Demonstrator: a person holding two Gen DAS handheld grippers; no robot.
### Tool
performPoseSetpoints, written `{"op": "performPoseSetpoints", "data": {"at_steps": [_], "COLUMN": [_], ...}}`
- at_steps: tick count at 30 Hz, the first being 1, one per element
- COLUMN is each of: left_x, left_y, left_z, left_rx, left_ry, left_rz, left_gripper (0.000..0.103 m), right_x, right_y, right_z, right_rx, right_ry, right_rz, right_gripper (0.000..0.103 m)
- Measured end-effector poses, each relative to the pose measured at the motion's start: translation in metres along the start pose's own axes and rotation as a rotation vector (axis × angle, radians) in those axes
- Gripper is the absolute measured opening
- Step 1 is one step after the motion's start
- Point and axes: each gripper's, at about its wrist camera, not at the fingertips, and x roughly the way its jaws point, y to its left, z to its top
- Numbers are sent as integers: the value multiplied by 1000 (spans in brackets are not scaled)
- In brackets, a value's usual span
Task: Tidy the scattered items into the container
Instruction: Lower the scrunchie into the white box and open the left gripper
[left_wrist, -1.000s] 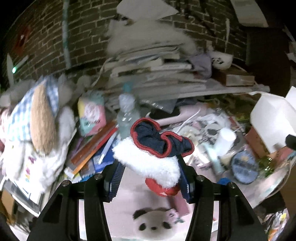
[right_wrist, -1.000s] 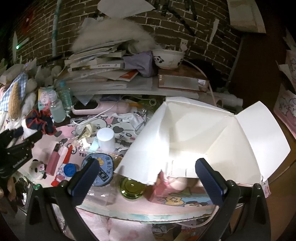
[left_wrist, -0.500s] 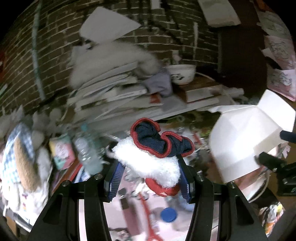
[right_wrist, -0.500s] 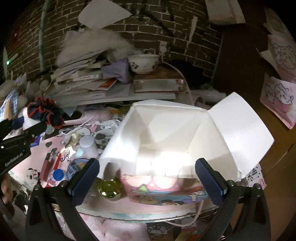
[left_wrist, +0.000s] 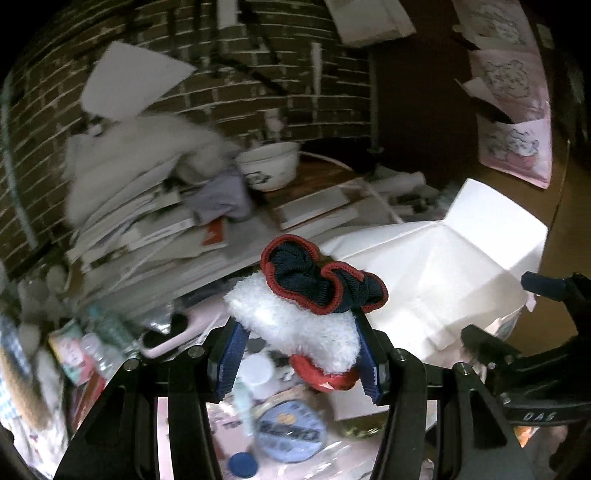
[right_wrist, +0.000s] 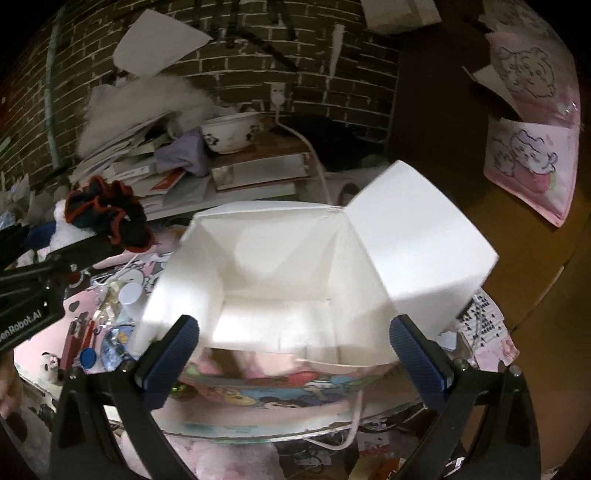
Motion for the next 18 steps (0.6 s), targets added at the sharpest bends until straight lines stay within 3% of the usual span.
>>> {"op": "performPoseSetpoints", "data": {"at_steps": [8, 18], "left_x": [13, 50], "left_y": [-40, -57], "left_z": [17, 30], "left_rx": [83, 112], "left_ry": [36, 184], "left_rz": [-66, -129], "left_gripper": [49, 49], "right_x": [-1, -5], "right_y": [-16, -9], "right_z": [-1, -8], "right_rx": [16, -46], "right_ry": [-4, -31], "right_rz": [-3, -10], "right_gripper": [103, 103]}}
